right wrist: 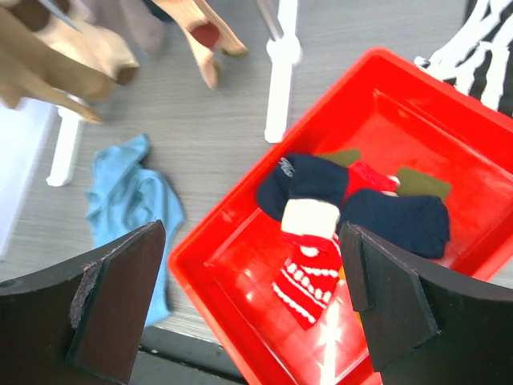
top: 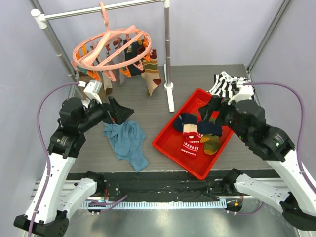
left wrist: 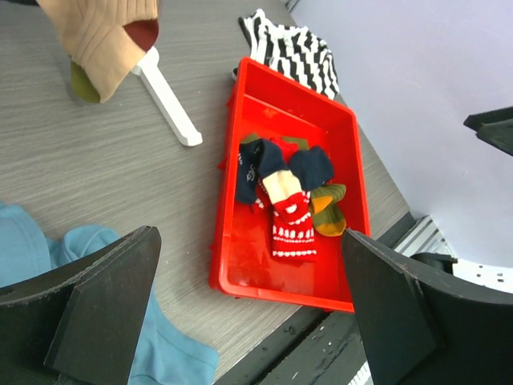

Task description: Remove the socks clipped to the hanger

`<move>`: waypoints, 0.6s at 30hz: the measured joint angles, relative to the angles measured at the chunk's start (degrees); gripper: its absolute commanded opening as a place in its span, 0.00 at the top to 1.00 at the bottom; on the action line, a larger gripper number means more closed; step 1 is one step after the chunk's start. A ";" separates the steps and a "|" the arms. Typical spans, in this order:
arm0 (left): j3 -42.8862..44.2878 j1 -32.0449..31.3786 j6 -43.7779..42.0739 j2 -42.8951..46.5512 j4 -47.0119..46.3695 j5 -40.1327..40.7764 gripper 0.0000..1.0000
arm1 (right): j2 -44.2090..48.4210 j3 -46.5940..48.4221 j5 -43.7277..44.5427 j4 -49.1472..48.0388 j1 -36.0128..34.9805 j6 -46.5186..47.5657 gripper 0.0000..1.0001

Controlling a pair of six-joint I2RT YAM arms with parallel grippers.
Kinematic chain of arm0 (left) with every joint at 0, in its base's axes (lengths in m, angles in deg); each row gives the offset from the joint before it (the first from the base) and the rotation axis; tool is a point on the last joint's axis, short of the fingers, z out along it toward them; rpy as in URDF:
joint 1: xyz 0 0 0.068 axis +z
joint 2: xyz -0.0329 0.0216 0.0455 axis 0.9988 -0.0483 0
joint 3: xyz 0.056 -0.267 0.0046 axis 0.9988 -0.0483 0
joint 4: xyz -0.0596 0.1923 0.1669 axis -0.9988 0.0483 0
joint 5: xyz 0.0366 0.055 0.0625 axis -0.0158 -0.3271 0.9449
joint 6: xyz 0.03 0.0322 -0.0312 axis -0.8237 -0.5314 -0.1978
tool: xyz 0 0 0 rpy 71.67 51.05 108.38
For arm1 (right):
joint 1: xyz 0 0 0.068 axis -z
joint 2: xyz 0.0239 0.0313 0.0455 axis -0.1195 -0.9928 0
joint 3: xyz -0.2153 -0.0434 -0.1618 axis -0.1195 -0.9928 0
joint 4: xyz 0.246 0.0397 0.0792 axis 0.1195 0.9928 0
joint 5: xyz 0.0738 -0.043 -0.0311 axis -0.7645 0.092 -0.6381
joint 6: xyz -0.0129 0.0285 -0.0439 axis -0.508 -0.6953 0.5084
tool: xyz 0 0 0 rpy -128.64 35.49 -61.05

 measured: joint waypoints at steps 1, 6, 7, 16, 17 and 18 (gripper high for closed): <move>0.00 0.00 0.24 0.35 -0.22 0.02 0.00 | 1.18 -0.11 -0.35 -0.26 0.00 0.02 0.00; 0.00 0.00 1.16 2.47 -0.59 0.87 0.00 | 9.35 -3.04 -2.86 -4.09 0.00 0.24 0.00; -0.04 0.00 1.29 2.97 -0.66 1.09 0.00 | 11.23 -4.04 -3.19 -5.31 0.00 0.22 0.00; -2.19 0.00 2.71 6.29 -1.64 2.23 0.00 | 16.85 -6.49 -4.11 -10.21 0.00 0.09 0.01; -2.19 0.00 2.69 6.40 -1.64 2.23 0.00 | 16.70 -6.67 -4.24 -10.34 0.00 0.02 0.01; -2.19 0.00 2.71 6.40 -1.64 2.23 0.00 | 16.46 -6.75 -4.44 -10.40 0.00 0.00 0.01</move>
